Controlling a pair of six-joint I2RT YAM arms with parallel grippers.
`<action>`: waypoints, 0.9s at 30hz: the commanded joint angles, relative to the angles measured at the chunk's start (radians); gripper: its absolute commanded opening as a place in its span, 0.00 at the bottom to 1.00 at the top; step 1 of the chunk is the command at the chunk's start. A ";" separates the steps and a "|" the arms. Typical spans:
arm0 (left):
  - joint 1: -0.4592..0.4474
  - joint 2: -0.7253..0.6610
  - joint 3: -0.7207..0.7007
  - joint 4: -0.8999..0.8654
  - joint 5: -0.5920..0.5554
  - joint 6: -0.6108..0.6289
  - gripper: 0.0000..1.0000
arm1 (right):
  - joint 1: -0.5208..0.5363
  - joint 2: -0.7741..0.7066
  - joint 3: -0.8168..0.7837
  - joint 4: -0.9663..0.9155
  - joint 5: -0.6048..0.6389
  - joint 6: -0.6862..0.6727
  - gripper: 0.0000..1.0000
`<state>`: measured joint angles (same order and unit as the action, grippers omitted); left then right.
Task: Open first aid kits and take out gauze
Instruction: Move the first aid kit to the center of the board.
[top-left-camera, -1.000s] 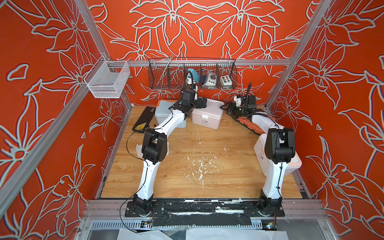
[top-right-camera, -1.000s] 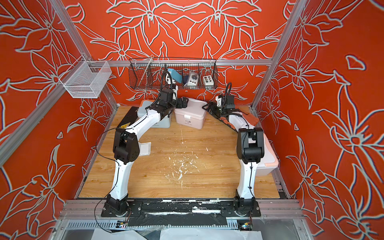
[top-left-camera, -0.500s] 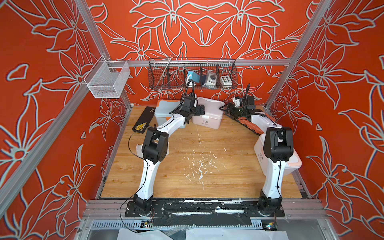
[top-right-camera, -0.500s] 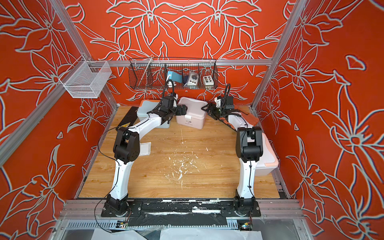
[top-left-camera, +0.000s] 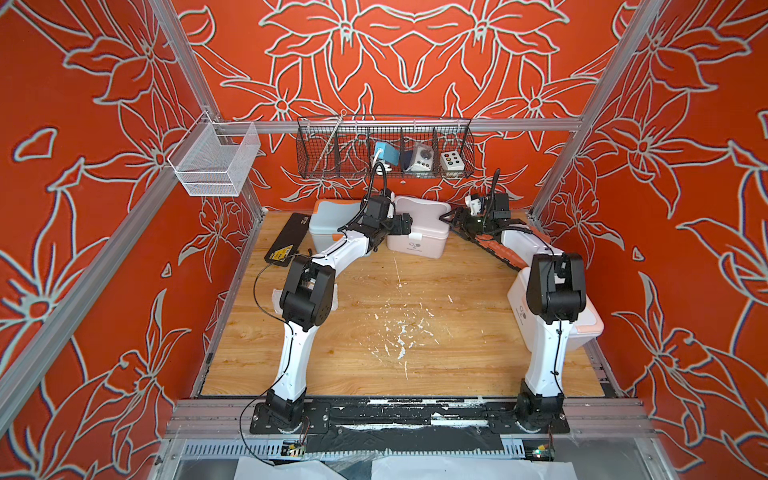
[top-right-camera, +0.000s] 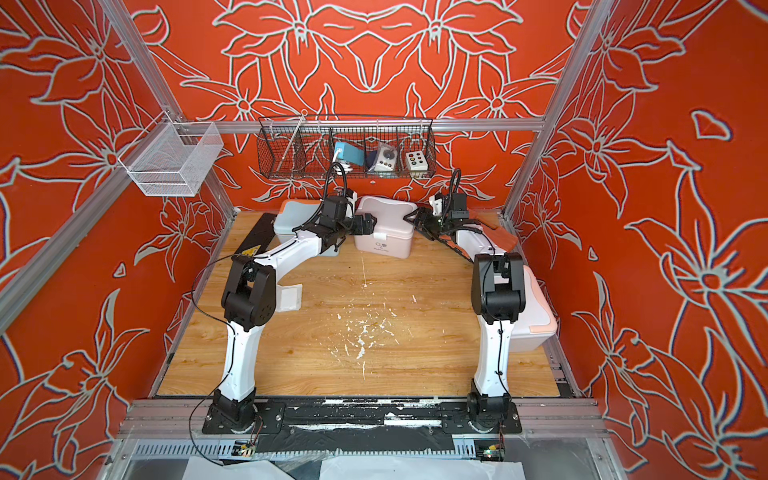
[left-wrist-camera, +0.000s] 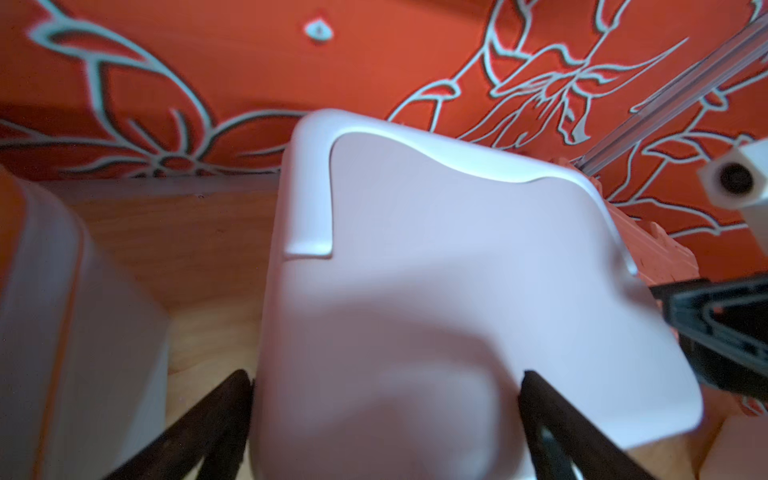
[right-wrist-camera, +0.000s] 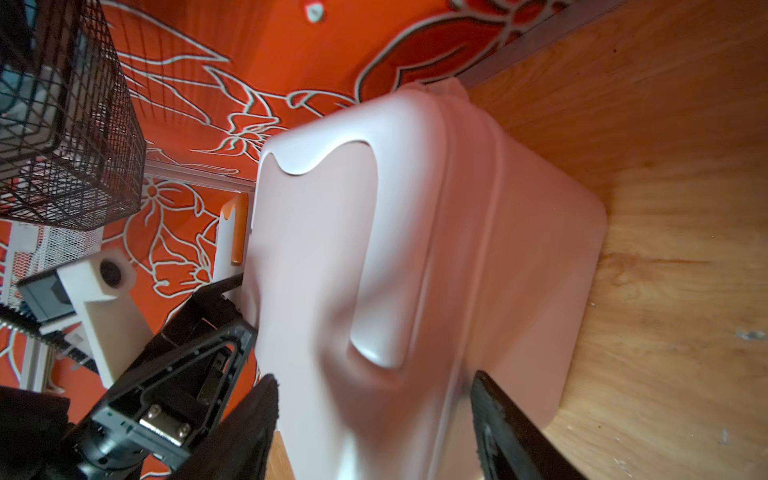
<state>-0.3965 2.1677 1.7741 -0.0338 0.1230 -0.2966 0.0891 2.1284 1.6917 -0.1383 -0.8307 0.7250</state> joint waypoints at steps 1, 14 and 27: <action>-0.052 -0.073 -0.068 0.007 0.077 -0.025 0.95 | 0.001 -0.002 -0.025 -0.004 -0.008 -0.014 0.73; -0.127 -0.321 -0.399 0.120 0.093 -0.080 0.95 | 0.010 -0.203 -0.306 0.010 -0.022 -0.084 0.71; -0.144 -0.638 -0.723 0.112 -0.014 -0.139 0.96 | 0.047 -0.585 -0.644 -0.179 0.103 -0.204 0.73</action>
<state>-0.5358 1.5909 1.0698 0.0605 0.1455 -0.4171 0.1310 1.5883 1.0569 -0.2165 -0.7822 0.5774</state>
